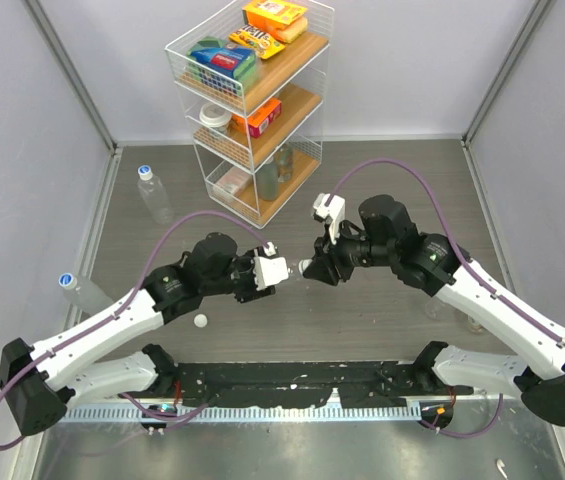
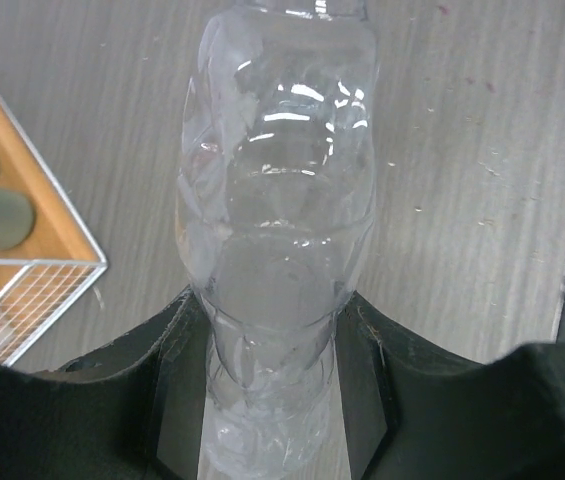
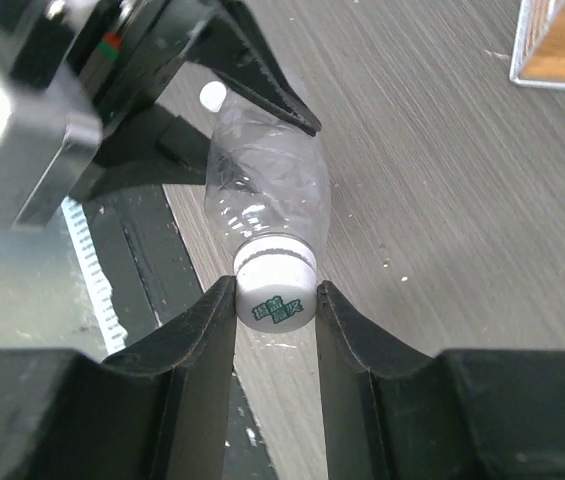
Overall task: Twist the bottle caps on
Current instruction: Screw the bottle cap onto the plastic bottle.
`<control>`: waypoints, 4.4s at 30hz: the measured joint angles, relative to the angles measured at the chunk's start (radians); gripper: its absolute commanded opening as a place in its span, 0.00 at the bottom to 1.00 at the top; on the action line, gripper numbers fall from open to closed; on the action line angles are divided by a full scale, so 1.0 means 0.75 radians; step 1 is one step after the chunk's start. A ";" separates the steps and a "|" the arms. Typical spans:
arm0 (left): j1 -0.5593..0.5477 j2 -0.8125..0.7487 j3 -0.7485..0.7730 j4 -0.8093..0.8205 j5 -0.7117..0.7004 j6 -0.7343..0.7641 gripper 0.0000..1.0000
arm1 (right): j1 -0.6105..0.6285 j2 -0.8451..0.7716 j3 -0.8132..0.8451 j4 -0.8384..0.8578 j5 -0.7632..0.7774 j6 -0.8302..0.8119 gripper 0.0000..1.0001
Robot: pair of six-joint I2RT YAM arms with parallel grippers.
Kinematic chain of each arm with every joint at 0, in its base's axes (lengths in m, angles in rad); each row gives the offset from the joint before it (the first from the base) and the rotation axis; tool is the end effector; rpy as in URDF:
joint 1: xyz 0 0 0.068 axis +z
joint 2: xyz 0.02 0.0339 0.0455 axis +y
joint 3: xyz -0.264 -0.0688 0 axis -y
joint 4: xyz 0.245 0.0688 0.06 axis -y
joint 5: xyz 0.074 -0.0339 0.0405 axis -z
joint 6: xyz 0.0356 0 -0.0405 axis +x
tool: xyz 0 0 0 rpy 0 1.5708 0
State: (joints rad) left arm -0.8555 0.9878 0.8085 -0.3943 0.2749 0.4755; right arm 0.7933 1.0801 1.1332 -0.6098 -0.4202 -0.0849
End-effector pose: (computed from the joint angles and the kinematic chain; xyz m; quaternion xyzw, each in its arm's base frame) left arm 0.1353 -0.1704 0.2905 0.5887 0.6439 -0.2076 0.4424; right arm 0.1492 0.1723 0.3630 -0.4551 0.7308 0.3357 0.3822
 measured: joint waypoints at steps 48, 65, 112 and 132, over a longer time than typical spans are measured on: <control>0.158 0.007 -0.118 0.255 0.261 -0.007 0.00 | -0.114 -0.282 -0.060 0.074 0.143 -0.070 0.89; 0.184 0.196 0.103 -0.205 0.661 0.311 0.00 | -0.114 -0.105 -0.011 -0.281 -0.230 -0.964 0.73; 0.189 0.212 0.140 -0.221 0.539 0.158 0.00 | 0.014 0.015 0.049 -0.150 -0.085 -0.479 0.01; -0.070 0.136 0.184 -0.286 -0.122 0.192 0.00 | 0.007 -0.030 -0.084 -0.010 0.080 0.469 0.01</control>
State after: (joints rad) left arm -0.9081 1.0897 0.9463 -0.6086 0.1837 0.6193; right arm 0.7982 1.0580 1.0698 -0.6174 -0.3603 0.2668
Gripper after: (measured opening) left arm 0.496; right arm 0.316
